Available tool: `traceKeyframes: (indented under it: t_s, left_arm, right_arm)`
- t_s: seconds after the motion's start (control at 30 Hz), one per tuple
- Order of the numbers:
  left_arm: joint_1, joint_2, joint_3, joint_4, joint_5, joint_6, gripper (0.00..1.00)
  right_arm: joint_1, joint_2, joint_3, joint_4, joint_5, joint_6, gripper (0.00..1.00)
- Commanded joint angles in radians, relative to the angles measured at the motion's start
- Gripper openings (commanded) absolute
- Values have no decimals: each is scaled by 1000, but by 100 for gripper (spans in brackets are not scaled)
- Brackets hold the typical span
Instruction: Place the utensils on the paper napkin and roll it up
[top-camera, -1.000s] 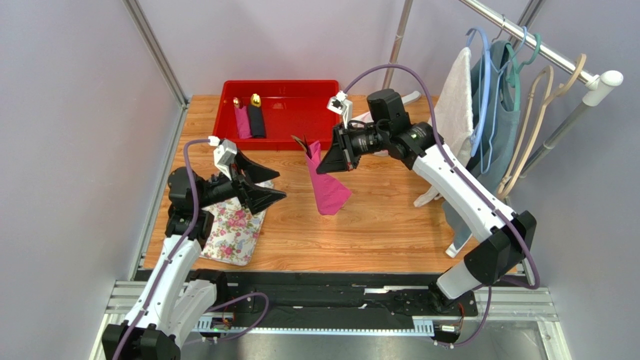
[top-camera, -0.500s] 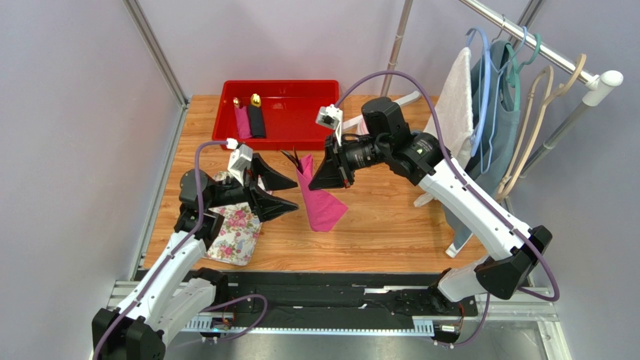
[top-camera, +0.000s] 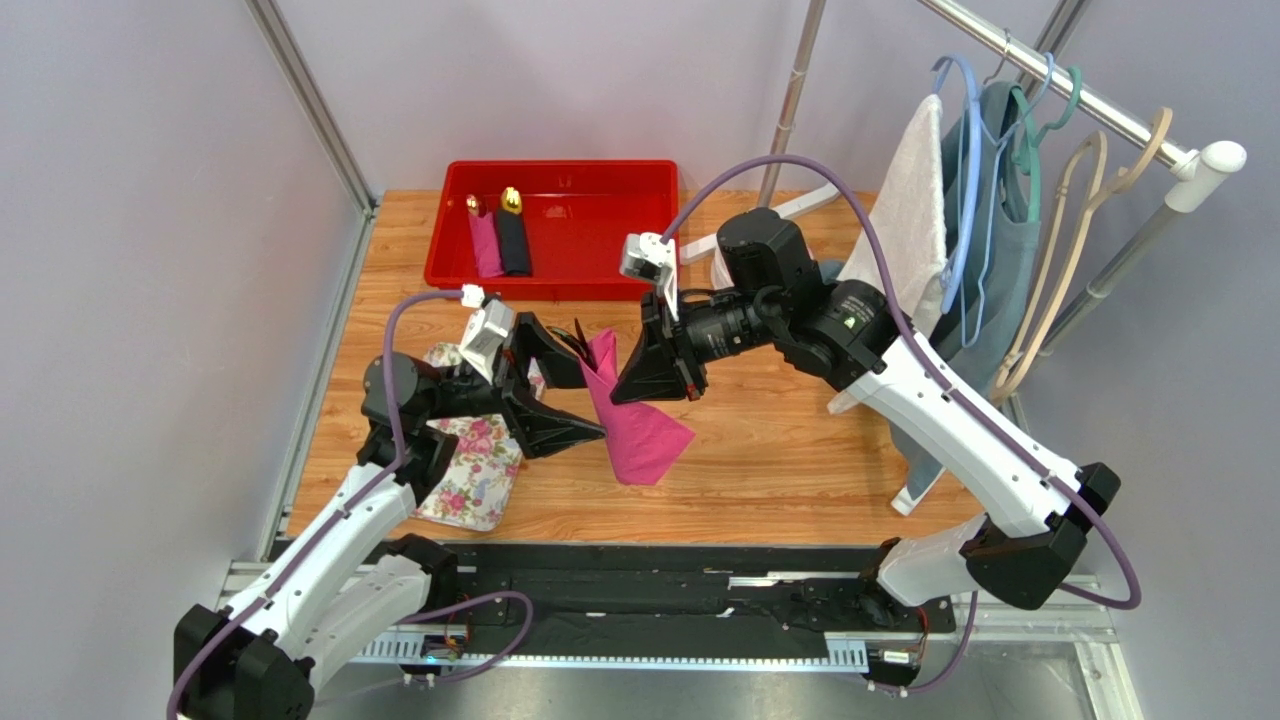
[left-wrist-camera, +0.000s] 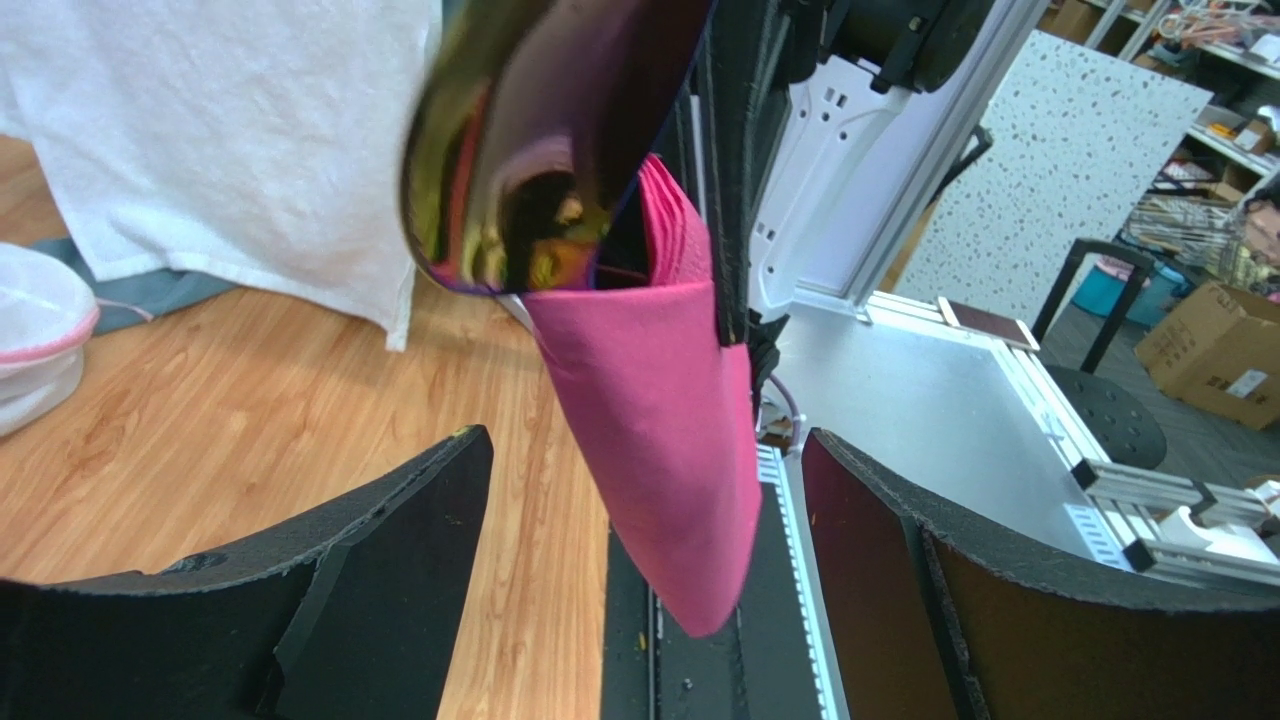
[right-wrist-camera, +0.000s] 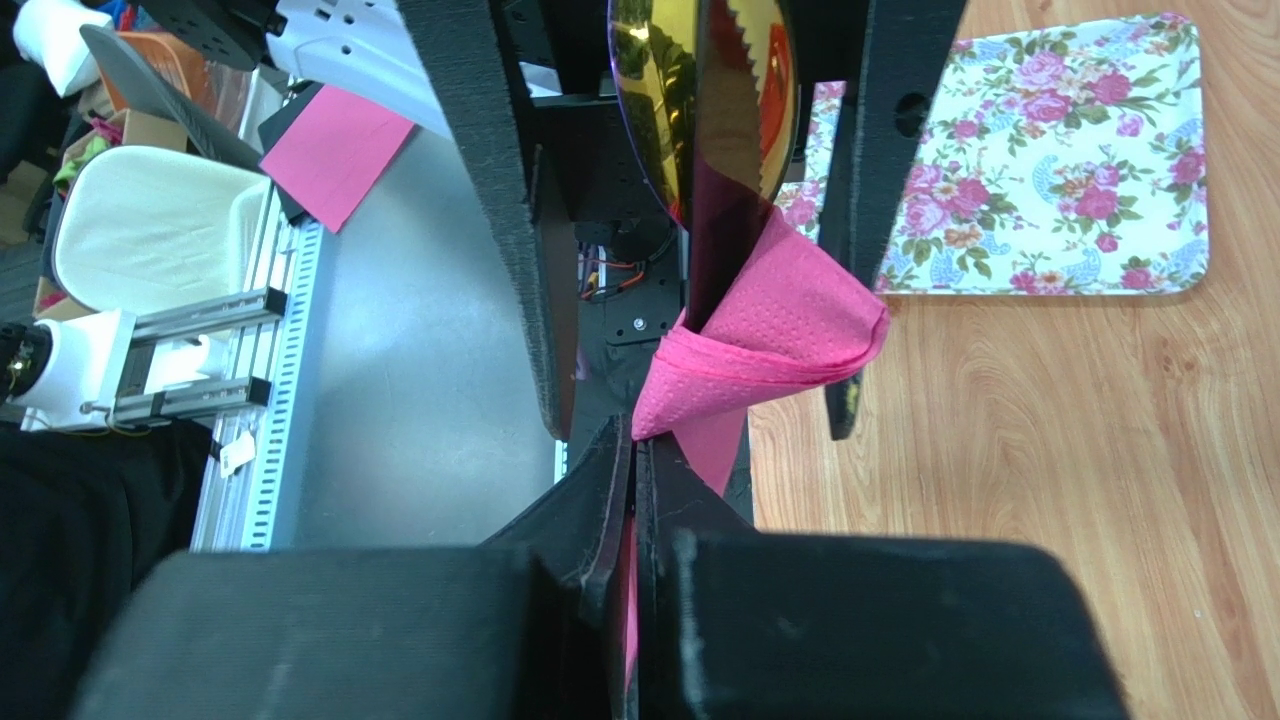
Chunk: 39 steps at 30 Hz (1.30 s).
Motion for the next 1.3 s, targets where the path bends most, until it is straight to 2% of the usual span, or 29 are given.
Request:
traceKeyframes:
  t_s: [0.0,0.13,0.27,0.53,0.73,0.9,1.1,1.27]
  left_arm:
    - [-12,3,-7,101,-26,-24,84]
    - [-13,0,-13,169,-30,-77,81]
    - [-41,-15,-2,166,-44,-100,75]
    - [-62,10,8,155,-78,-99,76]
    - [-70,-6,14,160,-87,-117,64]
    - [-87,-13,14,154,-96,-136,58]
    - [-91,-15,19,158,-83,-148,43]
    - [-91,-16,2,174,-63,-179,19]
  right_arm:
    - [19,-39,68,38,2,-36,0]
    - [27,-37,77,33,13,-39,0]
    - [35,-36,73,44,18,-39,0]
    - [52,-33,85,54,18,-30,0]
    - [59,-28,80,56,25,-28,0]
    - [59,-31,62,74,39,-17,0]
    - [59,-36,57,74,74,-17,0]
    - [56,-48,37,77,142,-22,0]
